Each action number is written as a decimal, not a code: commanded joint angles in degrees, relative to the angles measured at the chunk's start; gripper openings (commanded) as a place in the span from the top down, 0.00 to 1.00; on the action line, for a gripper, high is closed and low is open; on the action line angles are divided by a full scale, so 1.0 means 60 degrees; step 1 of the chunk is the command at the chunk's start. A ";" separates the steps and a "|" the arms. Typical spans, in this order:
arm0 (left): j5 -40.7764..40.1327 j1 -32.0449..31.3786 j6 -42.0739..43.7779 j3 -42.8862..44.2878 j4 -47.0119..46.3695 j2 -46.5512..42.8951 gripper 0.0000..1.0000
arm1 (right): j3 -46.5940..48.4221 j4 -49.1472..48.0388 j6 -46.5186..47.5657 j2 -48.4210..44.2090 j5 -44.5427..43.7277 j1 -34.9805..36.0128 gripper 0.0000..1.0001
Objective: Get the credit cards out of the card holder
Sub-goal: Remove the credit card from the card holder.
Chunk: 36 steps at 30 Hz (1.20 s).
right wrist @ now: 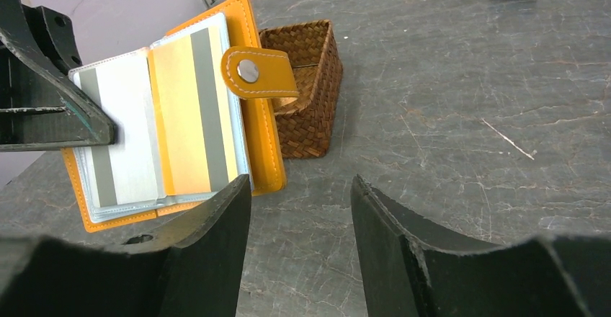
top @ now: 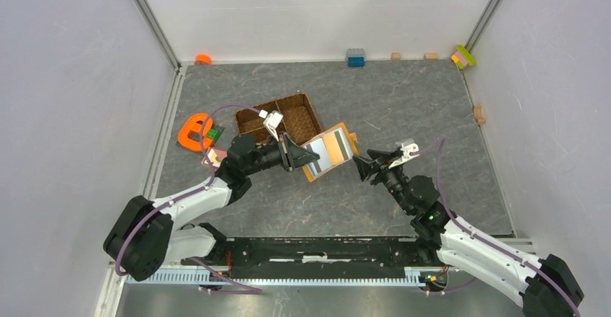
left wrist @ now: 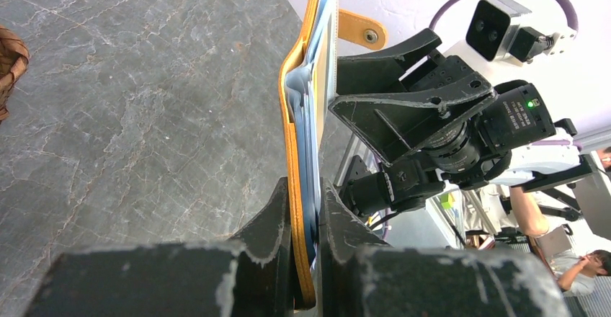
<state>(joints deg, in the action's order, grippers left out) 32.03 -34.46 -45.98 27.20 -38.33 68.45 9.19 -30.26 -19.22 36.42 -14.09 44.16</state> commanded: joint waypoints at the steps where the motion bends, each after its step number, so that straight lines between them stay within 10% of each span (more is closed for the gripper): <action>1: 0.0119 0.0043 -0.0306 0.0009 -0.0768 -0.0248 0.98 | 0.0338 -0.0147 -0.0041 0.0029 0.0043 -0.0050 0.42; 24: 0.0762 0.0059 -0.0458 -0.0006 -0.1361 -0.0090 0.98 | 0.0537 -0.0120 -0.0059 0.0070 0.0475 -0.0212 0.47; 36: 0.1183 0.0058 -0.0775 0.0031 -0.1962 0.0200 0.98 | 0.0629 -0.1019 0.0161 0.0024 0.3006 -0.0259 0.46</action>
<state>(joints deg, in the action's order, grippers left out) 37.12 -34.20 -48.62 26.87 -45.19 69.69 10.85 -30.72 -18.98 36.38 -3.84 42.63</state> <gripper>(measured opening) 0.139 0.535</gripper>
